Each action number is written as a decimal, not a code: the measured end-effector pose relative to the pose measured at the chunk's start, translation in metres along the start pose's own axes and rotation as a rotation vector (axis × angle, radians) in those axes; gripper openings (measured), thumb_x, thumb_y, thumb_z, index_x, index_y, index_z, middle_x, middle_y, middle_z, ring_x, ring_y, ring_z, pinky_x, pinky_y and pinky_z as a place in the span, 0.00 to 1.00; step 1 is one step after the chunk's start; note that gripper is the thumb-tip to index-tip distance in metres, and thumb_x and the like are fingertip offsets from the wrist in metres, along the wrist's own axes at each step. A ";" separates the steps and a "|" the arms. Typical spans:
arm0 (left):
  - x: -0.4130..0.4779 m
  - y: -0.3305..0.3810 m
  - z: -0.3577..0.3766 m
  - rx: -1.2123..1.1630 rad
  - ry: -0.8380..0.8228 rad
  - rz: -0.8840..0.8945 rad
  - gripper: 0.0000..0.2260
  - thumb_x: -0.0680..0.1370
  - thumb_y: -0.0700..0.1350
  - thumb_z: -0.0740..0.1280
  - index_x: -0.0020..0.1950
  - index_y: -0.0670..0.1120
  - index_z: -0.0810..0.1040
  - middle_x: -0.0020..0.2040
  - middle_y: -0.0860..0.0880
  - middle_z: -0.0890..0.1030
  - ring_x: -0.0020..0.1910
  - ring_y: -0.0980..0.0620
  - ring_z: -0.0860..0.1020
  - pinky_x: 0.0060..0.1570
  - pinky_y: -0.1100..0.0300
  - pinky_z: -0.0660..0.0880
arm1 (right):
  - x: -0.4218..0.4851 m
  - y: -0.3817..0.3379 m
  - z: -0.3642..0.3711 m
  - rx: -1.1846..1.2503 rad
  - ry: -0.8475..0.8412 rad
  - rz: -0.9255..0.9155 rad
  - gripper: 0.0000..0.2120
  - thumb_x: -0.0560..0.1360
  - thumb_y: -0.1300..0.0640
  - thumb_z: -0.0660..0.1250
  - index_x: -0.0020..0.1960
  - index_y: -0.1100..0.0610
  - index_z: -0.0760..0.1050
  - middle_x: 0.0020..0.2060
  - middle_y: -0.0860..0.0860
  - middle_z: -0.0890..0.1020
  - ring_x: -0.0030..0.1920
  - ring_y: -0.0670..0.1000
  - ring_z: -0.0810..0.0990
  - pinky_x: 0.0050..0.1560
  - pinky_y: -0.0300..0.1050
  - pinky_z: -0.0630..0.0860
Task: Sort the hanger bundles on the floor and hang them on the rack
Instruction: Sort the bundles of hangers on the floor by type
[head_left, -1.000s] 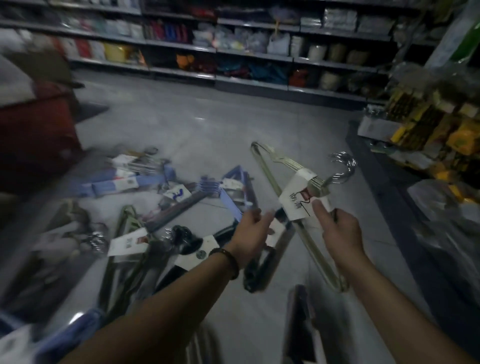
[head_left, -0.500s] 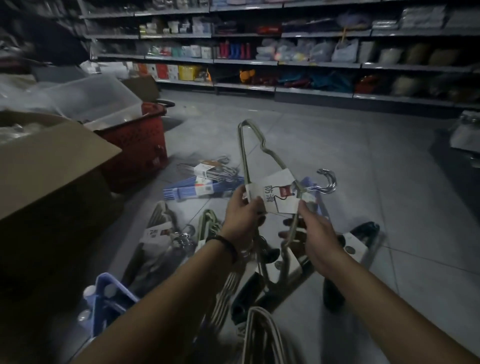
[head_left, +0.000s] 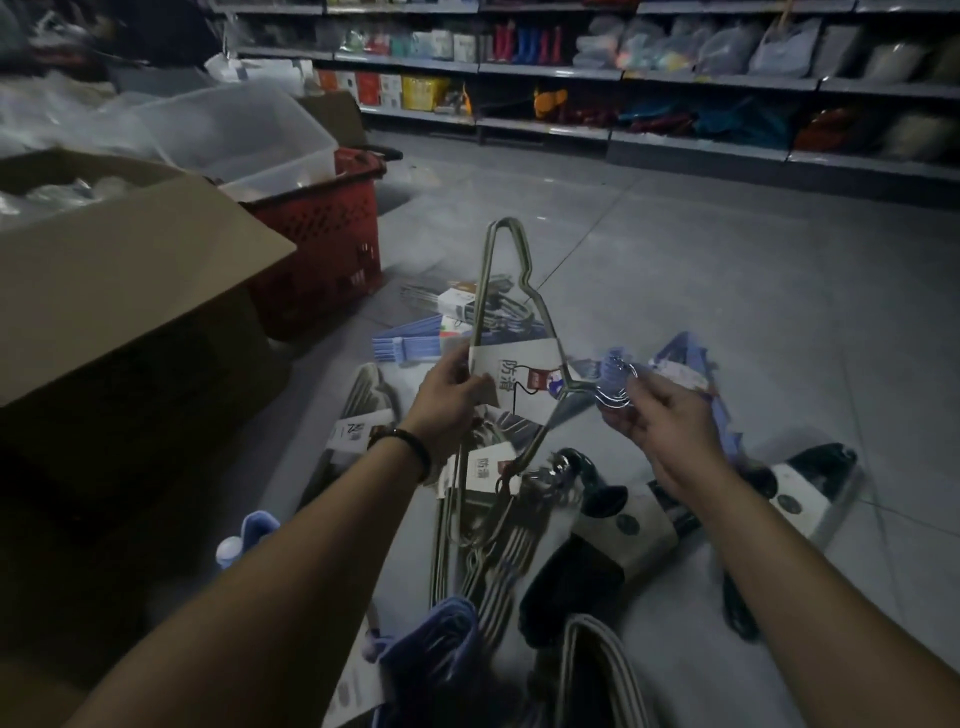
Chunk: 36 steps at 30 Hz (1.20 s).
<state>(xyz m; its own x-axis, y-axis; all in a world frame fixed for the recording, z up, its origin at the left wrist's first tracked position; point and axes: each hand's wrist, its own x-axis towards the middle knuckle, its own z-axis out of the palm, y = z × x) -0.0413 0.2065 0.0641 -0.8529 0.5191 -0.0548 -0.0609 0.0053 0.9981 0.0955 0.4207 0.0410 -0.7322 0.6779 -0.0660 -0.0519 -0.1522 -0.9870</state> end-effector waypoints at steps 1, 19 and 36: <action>0.003 -0.007 -0.004 0.013 0.017 -0.016 0.16 0.85 0.34 0.62 0.71 0.46 0.77 0.59 0.40 0.85 0.55 0.41 0.86 0.47 0.54 0.85 | 0.002 0.010 0.003 -0.038 0.011 0.003 0.10 0.84 0.60 0.66 0.62 0.60 0.82 0.54 0.57 0.87 0.54 0.60 0.86 0.53 0.50 0.84; -0.010 -0.137 -0.001 0.774 0.203 -0.297 0.18 0.82 0.45 0.66 0.72 0.54 0.71 0.69 0.42 0.74 0.69 0.37 0.73 0.69 0.42 0.73 | 0.010 0.126 0.037 -0.514 0.052 0.217 0.09 0.80 0.57 0.70 0.59 0.50 0.85 0.45 0.46 0.87 0.47 0.52 0.85 0.57 0.56 0.83; 0.000 -0.184 0.034 1.316 -0.057 -0.271 0.38 0.81 0.72 0.49 0.82 0.62 0.30 0.82 0.45 0.26 0.82 0.30 0.37 0.72 0.26 0.60 | 0.124 0.080 0.112 -1.568 -0.662 0.035 0.18 0.82 0.63 0.64 0.70 0.54 0.79 0.65 0.53 0.79 0.61 0.56 0.79 0.62 0.47 0.76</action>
<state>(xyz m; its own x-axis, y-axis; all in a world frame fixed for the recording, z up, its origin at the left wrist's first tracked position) -0.0124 0.2347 -0.1186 -0.8688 0.4051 -0.2846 0.3438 0.9073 0.2421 -0.0762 0.4120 -0.0300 -0.8757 0.2348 -0.4218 0.3424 0.9181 -0.1998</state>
